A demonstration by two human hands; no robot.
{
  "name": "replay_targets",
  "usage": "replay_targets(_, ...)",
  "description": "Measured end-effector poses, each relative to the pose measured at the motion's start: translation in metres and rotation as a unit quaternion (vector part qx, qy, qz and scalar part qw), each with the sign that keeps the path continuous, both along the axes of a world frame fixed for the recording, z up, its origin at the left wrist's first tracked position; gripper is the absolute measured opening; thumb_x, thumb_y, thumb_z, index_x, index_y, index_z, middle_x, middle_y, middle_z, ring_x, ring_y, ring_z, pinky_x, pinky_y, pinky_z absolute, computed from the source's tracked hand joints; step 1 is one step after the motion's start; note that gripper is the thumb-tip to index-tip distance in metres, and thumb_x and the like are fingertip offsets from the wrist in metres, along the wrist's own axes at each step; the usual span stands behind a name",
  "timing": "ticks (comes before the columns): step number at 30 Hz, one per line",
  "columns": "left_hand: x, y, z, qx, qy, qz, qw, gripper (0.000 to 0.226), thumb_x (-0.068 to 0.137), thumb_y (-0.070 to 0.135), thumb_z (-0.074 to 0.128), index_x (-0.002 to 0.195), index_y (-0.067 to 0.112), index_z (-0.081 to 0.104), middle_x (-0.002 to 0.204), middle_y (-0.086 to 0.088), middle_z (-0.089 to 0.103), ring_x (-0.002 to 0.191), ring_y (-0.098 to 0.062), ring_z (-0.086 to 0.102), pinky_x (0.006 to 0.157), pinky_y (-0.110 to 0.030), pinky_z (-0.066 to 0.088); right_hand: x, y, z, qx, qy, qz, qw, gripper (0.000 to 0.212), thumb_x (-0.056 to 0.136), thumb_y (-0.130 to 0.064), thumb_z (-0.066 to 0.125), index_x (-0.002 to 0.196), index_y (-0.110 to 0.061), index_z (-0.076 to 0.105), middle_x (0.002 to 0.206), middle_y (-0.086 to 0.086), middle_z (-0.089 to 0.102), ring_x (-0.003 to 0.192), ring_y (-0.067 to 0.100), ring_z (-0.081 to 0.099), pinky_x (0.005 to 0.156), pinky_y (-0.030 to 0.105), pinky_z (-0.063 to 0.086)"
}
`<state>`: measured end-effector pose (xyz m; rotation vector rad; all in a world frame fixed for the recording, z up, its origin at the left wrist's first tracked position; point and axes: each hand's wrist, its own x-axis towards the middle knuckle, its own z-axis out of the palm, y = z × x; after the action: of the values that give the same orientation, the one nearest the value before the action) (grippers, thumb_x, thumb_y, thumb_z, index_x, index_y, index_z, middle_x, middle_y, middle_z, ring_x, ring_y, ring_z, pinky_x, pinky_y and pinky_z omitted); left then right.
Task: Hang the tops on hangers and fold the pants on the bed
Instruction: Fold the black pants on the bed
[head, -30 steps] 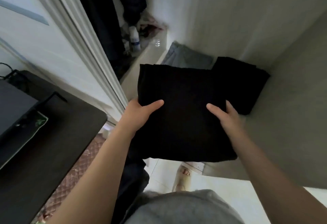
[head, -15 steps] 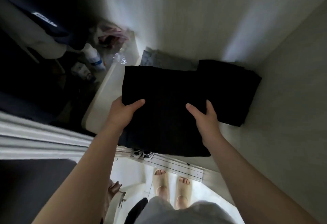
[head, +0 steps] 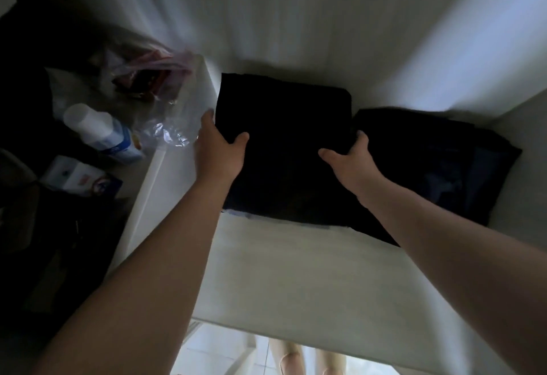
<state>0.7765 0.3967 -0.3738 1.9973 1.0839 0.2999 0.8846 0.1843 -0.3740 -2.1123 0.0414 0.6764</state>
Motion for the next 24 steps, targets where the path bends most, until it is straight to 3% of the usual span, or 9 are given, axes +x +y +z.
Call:
replay_targets(3,0.005,-0.028,-0.026,0.130,0.070,-0.076,0.986,0.074,0.094,0.043,0.061,0.157,0.026,0.026,0.163,-0.009,0.028,0.148,-0.033,0.026,0.120,-0.051,0.026,-0.015,0.007,-0.017,-0.183,-0.158,0.172,0.955,0.086,0.095,-0.047,0.057,0.159,-0.035,0.001,0.168,0.002,0.005,0.153,0.031,0.007,0.121,0.051,0.019)
replay_targets(5,0.004,-0.040,-0.050,0.184,0.137,-0.124,0.965,0.065,0.100,0.051,0.044,0.159,0.035,0.019,0.169,-0.007,0.008,0.154,-0.033,0.008,0.123,-0.051,0.015,-0.030,0.010,-0.032,-0.202,-0.189,0.267,0.923,0.073,0.099,-0.052,0.045,0.155,-0.049,-0.002,0.168,-0.004,-0.007,0.154,0.028,-0.005,0.120,0.056,0.014)
replay_targets(7,0.004,-0.038,-0.070,0.188,0.165,-0.142,0.958,0.062,0.102,0.055,0.031,0.159,0.040,0.012,0.170,-0.006,0.000,0.155,-0.033,0.001,0.124,-0.051,0.010,-0.036,0.014,-0.049,-0.210,-0.185,0.308,0.909,0.066,0.100,-0.058,0.033,0.152,-0.055,-0.008,0.167,-0.005,-0.013,0.153,0.029,-0.011,0.120,0.058,0.009)
replay_targets(11,0.009,-0.025,-0.103,0.204,0.175,-0.152,0.951,0.064,0.102,0.060,0.019,0.158,0.041,-0.003,0.169,-0.006,-0.007,0.155,-0.032,-0.005,0.125,-0.051,0.007,-0.027,0.030,-0.079,-0.247,-0.205,0.318,0.892,0.066,0.095,-0.066,0.014,0.152,-0.051,-0.015,0.167,-0.002,-0.015,0.153,0.031,-0.014,0.123,0.058,0.005)
replay_targets(20,0.027,-0.018,-0.128,0.238,0.172,-0.130,0.947,0.064,0.102,0.063,0.015,0.157,0.042,-0.010,0.169,-0.005,-0.012,0.155,-0.030,-0.008,0.124,-0.050,0.003,-0.022,0.040,-0.117,-0.226,-0.272,0.264,0.897,0.065,0.094,-0.063,0.007,0.154,-0.050,-0.011,0.167,-0.004,-0.016,0.154,0.027,-0.015,0.121,0.052,-0.005)
replay_targets(24,0.029,-0.015,-0.118,0.209,0.210,-0.156,0.942,0.065,0.102,0.063,0.013,0.155,0.042,-0.018,0.167,-0.004,-0.022,0.154,-0.029,-0.015,0.125,-0.050,-0.002,-0.015,0.041,-0.114,-0.250,-0.220,0.295,0.895,0.064,0.093,-0.066,0.007,0.150,-0.052,-0.019,0.164,-0.008,-0.025,0.152,0.026,-0.021,0.121,0.054,-0.006)
